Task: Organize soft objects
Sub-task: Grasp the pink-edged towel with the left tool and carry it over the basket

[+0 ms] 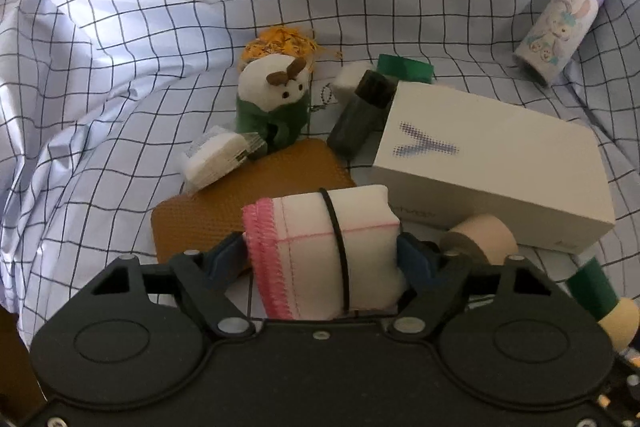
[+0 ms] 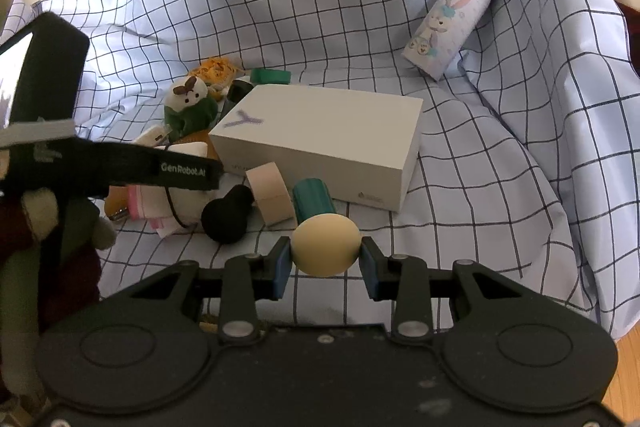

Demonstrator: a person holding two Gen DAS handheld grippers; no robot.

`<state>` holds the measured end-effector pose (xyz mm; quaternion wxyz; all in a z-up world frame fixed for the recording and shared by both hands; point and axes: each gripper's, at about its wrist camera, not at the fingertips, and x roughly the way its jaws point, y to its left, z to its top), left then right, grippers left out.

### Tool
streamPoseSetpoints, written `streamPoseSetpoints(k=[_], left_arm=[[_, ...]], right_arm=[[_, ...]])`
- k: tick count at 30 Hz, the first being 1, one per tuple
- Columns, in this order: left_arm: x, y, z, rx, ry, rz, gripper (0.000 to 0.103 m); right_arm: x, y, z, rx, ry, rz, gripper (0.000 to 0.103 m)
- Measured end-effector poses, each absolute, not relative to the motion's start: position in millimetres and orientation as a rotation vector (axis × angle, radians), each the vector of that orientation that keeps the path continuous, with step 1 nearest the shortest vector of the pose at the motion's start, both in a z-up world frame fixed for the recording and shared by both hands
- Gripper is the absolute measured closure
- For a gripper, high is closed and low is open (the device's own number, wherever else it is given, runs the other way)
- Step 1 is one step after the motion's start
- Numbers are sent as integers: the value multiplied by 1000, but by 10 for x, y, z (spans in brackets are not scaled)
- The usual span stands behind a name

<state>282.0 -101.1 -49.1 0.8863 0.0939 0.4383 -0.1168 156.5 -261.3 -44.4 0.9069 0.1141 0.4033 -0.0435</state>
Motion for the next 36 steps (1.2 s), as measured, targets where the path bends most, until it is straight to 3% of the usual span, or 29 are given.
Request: streamPoseSetpoints(k=[18, 36], left_arm=[[1595, -493, 387, 76, 764, -241, 28], [344, -205, 401, 0, 723, -217, 27]], right_arm=[[633, -2516, 90, 230, 673, -67, 67], [-645, -2302, 344, 237, 551, -9, 66]])
